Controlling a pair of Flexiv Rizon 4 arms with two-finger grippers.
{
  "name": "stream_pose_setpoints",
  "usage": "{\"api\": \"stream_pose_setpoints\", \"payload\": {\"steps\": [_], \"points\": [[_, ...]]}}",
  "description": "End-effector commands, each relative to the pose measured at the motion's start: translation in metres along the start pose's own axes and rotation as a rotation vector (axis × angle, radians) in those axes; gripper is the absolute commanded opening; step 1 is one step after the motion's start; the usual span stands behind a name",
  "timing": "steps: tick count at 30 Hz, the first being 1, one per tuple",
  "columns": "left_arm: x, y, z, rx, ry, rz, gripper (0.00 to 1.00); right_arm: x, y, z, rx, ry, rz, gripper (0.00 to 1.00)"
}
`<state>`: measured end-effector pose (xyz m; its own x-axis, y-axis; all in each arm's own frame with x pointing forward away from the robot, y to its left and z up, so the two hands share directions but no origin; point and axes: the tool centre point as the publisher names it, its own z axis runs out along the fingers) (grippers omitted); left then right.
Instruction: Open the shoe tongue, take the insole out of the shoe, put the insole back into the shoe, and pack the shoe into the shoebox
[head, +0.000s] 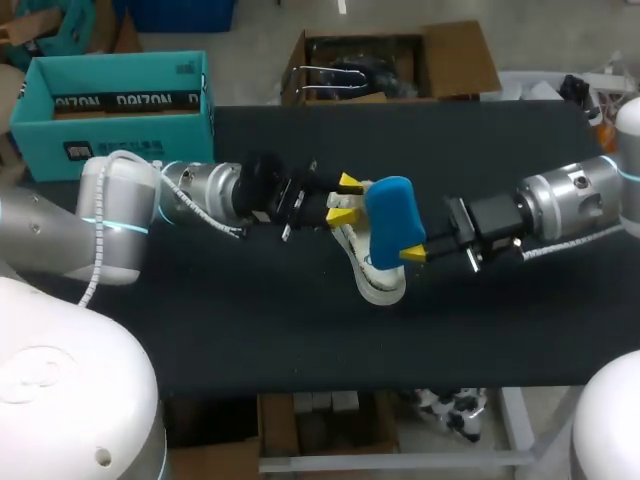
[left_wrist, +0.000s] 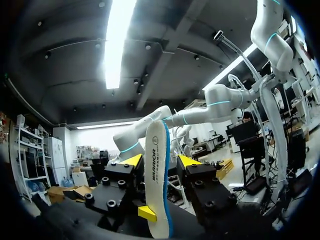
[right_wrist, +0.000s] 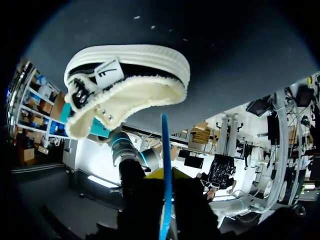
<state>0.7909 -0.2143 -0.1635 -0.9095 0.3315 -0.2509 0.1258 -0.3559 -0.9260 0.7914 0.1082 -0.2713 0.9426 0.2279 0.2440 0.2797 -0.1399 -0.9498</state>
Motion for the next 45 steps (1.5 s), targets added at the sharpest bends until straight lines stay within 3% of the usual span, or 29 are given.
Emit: {"api": "stream_pose_setpoints", "payload": {"steps": [1,4,9,19,20,21,22,23,25,26,28,31,38,45], "points": [[0.001,-0.019,-0.018,-0.169,0.146,-0.064,1.0,0.0,0.005,-0.001,0.031,-0.023,-0.006,0.0],[0.008,-0.026,-0.033,-0.372,0.231,-0.071,1.0,-0.004,0.001,0.0,0.031,-0.033,0.001,0.0],[0.008,-0.026,-0.033,-0.372,0.231,-0.071,1.0,-0.015,-0.008,0.002,0.046,-0.069,-0.01,0.0],[0.008,-0.026,-0.033,-0.372,0.231,-0.071,1.0,-0.015,-0.008,0.002,0.046,-0.069,-0.01,0.0],[0.005,-0.025,-0.032,-0.383,0.258,-0.065,1.0,-0.015,-0.008,0.002,0.046,-0.069,-0.01,0.0],[0.003,-0.023,-0.03,-0.382,0.381,-0.023,1.0,-0.015,-0.008,0.002,0.046,-0.069,-0.01,0.0],[-0.004,-0.019,-0.032,-0.41,0.381,-0.035,1.0,-0.015,-0.008,0.002,0.046,-0.069,-0.01,0.0],[-0.006,-0.017,-0.032,-0.406,0.484,-0.017,1.0,-0.017,-0.012,0.002,0.049,-0.071,-0.029,0.0],[-0.017,-0.014,-0.038,-0.402,0.54,-0.004,1.0,-0.021,-0.015,0.003,0.057,-0.086,-0.021,0.0],[-0.019,-0.013,-0.04,-0.383,0.613,0.015,1.0,-0.023,-0.017,0.003,0.064,-0.092,-0.031,0.0],[-0.027,-0.011,-0.045,-0.364,0.685,-0.017,1.0,-0.027,-0.019,0.005,0.074,-0.118,-0.028,0.0],[-0.035,-0.005,-0.052,-0.412,0.777,-0.015,1.0,-0.034,-0.024,0.011,0.085,-0.173,-0.039,0.0],[-0.043,0.004,-0.062,-0.455,0.838,-0.024,1.0,-0.041,-0.027,0.018,0.052,-0.229,-0.094,0.0],[-0.042,0.009,-0.069,-0.424,0.887,-0.01,1.0,-0.045,-0.029,0.014,0.066,-0.226,-0.108,0.0]]}}
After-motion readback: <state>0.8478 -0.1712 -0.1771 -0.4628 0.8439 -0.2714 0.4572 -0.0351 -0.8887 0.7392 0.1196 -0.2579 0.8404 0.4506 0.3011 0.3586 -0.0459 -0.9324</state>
